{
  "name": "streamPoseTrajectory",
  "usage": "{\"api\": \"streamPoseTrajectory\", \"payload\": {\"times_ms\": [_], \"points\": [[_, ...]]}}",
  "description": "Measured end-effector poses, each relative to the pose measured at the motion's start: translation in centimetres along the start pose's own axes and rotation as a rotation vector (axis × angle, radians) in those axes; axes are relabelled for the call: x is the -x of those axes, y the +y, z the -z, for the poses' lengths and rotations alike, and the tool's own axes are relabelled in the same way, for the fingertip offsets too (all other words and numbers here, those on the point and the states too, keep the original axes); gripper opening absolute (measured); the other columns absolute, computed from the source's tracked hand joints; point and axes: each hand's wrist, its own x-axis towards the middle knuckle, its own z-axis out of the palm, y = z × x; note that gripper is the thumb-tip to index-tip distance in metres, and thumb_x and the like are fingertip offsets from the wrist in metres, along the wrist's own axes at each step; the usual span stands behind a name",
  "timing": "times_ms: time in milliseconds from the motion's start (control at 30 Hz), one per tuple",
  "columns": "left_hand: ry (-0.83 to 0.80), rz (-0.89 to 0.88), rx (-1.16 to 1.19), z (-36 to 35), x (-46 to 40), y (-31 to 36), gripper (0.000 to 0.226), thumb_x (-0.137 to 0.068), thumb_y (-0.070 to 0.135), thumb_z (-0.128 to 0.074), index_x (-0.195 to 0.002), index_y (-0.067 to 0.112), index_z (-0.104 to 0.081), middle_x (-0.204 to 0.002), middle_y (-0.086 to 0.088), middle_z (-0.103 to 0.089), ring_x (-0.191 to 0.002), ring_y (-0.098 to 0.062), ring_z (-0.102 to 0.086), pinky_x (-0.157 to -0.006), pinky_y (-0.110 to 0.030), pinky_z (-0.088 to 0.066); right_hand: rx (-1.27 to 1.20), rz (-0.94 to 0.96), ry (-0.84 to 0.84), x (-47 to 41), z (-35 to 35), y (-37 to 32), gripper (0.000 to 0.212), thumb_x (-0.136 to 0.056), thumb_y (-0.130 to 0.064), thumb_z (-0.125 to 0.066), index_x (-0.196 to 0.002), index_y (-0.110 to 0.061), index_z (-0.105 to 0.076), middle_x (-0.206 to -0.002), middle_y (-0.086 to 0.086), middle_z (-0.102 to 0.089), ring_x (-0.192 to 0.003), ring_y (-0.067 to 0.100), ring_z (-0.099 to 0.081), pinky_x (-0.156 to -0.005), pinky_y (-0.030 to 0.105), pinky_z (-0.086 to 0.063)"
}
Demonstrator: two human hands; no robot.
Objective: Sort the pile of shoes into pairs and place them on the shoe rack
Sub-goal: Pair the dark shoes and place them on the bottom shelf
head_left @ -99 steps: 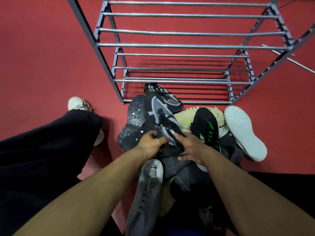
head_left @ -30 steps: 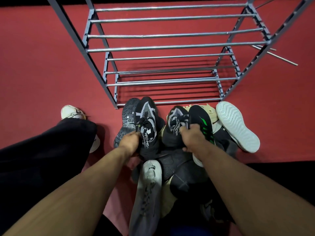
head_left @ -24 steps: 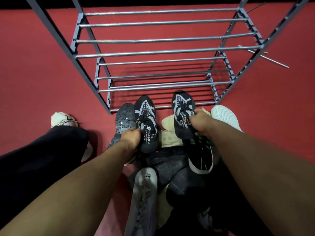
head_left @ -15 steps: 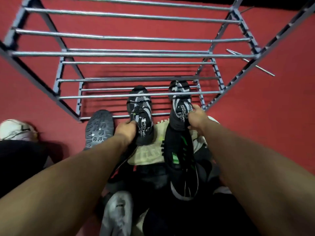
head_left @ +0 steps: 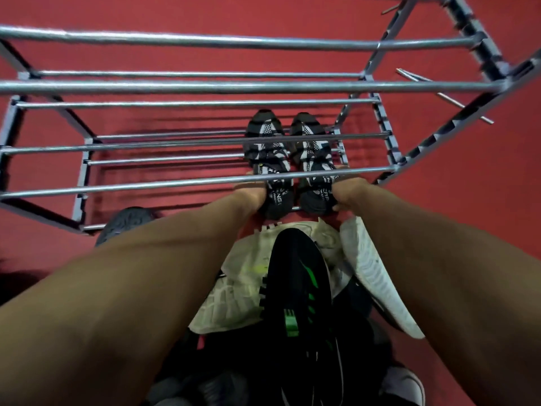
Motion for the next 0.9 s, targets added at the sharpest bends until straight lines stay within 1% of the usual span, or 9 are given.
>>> {"api": "streamPoseTrajectory", "payload": {"times_ms": [33,100,233,267,333,467,567,700,900], "points": [[0.002,-0.023,-0.042,-0.4,-0.4,0.0,0.033,-0.098,0.022,-0.043,-0.068,0.012,-0.052,-0.047,-0.001,-0.060,-0.040,-0.012,-0.057,-0.044,-0.017,-0.046,0.214,0.052,-0.008,-0.4,-0.1,0.0,0.019,-0.094,-0.002,-0.054,-0.112,-0.002,-0.060,-0.127,0.007,-0.061,-0.118,0.023,-0.059,-0.093,0.027,-0.047],[0.030,-0.041,-0.138,-0.8,-1.7,-0.3,0.028,-0.094,0.021,-0.048,-0.068,0.012,-0.054,-0.061,-0.008,-0.061,-0.054,-0.023,-0.059,-0.056,-0.027,-0.051,0.330,0.092,-0.033,-0.9,0.0,0.1,0.026,-0.093,-0.005,-0.058,-0.118,0.000,-0.059,-0.127,0.012,-0.061,-0.116,0.028,-0.059,-0.097,0.031,-0.045],[0.060,-0.135,-0.331,-0.5,-1.5,-0.7,0.030,-0.099,0.025,-0.040,-0.080,0.012,-0.059,-0.074,-0.008,-0.059,-0.063,-0.021,-0.054,-0.065,-0.032,-0.050,0.101,0.082,-0.004,0.1,-0.1,-0.1,0.020,-0.096,-0.010,-0.049,-0.114,-0.012,-0.058,-0.113,0.010,-0.063,-0.073,0.021,-0.060,-0.047,0.019,-0.054],[0.095,-0.178,-0.386,0.0,-0.8,-0.7,0.031,-0.101,0.030,-0.038,-0.093,0.013,-0.062,-0.086,-0.010,-0.062,-0.070,-0.021,-0.055,-0.069,-0.031,-0.047,0.029,0.068,0.047,0.5,-0.3,-0.2,0.027,-0.097,-0.014,-0.047,-0.121,-0.011,-0.059,-0.115,0.012,-0.063,-0.078,0.024,-0.062,-0.053,0.022,-0.057],[0.229,-0.262,-0.418,1.2,0.1,-1.3,0.036,-0.101,0.035,-0.038,-0.116,0.012,-0.060,-0.109,-0.012,-0.064,-0.090,-0.027,-0.059,-0.075,-0.029,-0.044,0.182,0.092,0.100,1.5,-0.7,-0.4,0.036,-0.098,-0.018,-0.041,-0.125,-0.004,-0.059,-0.126,0.018,-0.061,-0.103,0.031,-0.062,-0.084,0.033,-0.053],[0.343,-0.359,-0.494,5.0,4.0,-4.2,0.024,-0.093,0.022,-0.049,-0.110,0.016,-0.066,-0.113,-0.004,-0.070,-0.104,-0.026,-0.064,-0.085,-0.026,-0.046,0.294,0.107,0.269,6.0,-2.6,-0.9,0.044,-0.095,-0.028,-0.043,-0.133,-0.007,-0.048,-0.142,0.018,-0.044,-0.124,0.037,-0.051,-0.099,0.040,-0.043],[0.393,-0.327,-0.493,9.0,6.9,-7.6,0.022,-0.088,0.019,-0.053,-0.105,0.018,-0.068,-0.112,-0.008,-0.071,-0.108,-0.028,-0.064,-0.096,-0.030,-0.046,0.384,0.202,0.324,9.4,-5.1,-1.4,0.044,-0.094,-0.024,-0.045,-0.136,-0.010,-0.041,-0.143,0.014,-0.040,-0.126,0.038,-0.049,-0.098,0.044,-0.043],[0.553,-0.290,-0.576,14.8,10.4,-12.0,0.024,-0.085,0.019,-0.055,-0.104,0.017,-0.069,-0.112,-0.013,-0.070,-0.109,-0.034,-0.062,-0.098,-0.036,-0.048,0.436,0.372,0.287,13.6,-9.1,-2.8,0.034,-0.091,-0.019,-0.045,-0.124,-0.013,-0.053,-0.131,0.013,-0.052,-0.116,0.037,-0.055,-0.091,0.043,-0.048],[0.649,-0.100,-0.582,21.0,12.5,-17.4,0.041,-0.090,0.024,-0.051,-0.130,0.018,-0.051,-0.133,-0.016,-0.044,-0.122,-0.039,-0.046,-0.107,-0.042,-0.037,0.403,0.611,0.210,19.4,-15.3,-4.8,0.028,-0.092,-0.020,-0.045,-0.107,-0.028,-0.067,-0.113,0.003,-0.069,-0.102,0.030,-0.064,-0.086,0.036,-0.051]]}}
